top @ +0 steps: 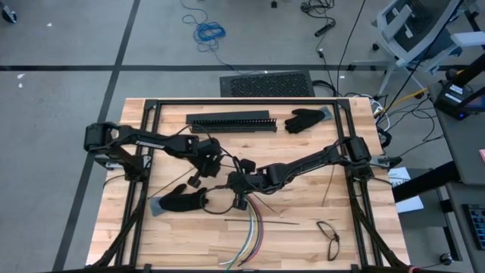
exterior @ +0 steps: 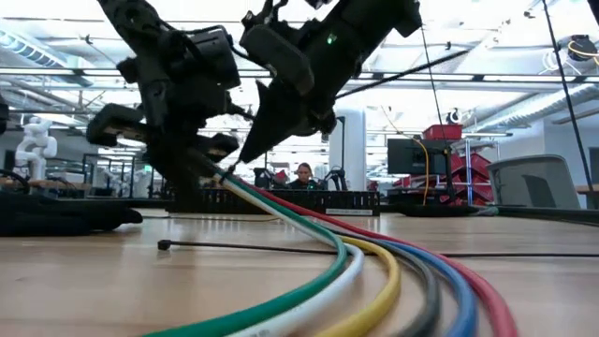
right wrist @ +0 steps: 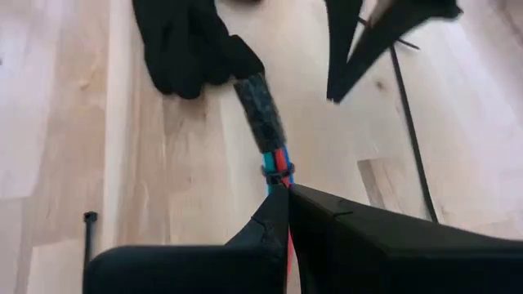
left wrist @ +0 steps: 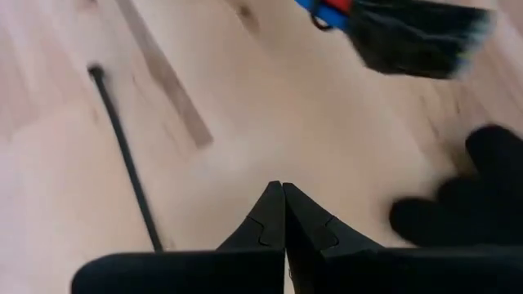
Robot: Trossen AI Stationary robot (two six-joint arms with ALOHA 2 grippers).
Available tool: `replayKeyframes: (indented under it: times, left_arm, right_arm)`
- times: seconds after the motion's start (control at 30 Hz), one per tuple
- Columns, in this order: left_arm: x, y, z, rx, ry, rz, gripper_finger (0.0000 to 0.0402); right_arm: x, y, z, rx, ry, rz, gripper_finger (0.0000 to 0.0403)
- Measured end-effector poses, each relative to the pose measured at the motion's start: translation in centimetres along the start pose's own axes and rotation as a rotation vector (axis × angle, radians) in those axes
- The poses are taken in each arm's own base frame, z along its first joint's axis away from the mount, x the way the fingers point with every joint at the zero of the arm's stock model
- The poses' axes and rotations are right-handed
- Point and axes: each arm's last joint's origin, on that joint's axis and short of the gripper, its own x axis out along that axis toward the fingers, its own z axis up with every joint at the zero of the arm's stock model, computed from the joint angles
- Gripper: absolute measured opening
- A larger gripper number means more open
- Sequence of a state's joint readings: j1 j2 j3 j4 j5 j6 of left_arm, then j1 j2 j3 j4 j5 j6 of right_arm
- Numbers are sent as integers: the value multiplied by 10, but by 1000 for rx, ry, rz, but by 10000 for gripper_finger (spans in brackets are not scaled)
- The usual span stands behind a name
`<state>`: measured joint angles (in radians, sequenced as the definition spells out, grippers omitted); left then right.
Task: Ziptie cables
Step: Wrap the cable wires using a zip tie
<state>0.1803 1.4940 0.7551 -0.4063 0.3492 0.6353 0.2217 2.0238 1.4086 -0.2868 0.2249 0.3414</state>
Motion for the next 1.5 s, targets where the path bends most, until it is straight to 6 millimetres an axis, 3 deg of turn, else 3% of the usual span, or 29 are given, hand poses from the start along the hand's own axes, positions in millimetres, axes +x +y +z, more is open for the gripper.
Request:
replayKeyframes:
  times: [0.2, 0.47, 0.6, 0.7, 1.07, 1.23, 1.5]
  left_arm:
    - [-16, -6, -1, 4, 42, 58, 0]
    - [-38, -7, 8, 11, -17, 208, 0]
    - [-39, -8, 10, -31, -42, 204, 0]
    - [-39, -7, 8, -13, -15, 233, 0]
    - [15, 10, -12, -6, 73, 245, 0]
    - [9, 31, -1, 27, -38, 455, 0]
    - [1, 41, 5, 53, -102, 575, 0]
  right_arm:
    - [18, -6, -8, 7, 40, -17, 0]
    - [18, -9, 2, 181, -34, 9, 0]
    - [24, -16, 3, 283, -20, 24, 0]
    - [25, -14, 6, 267, -55, 56, 0]
    - [18, -11, 17, 241, -50, 97, 0]
    - [14, -5, 21, 204, -83, 131, 0]
    - [11, 0, 24, 187, -119, 143, 0]
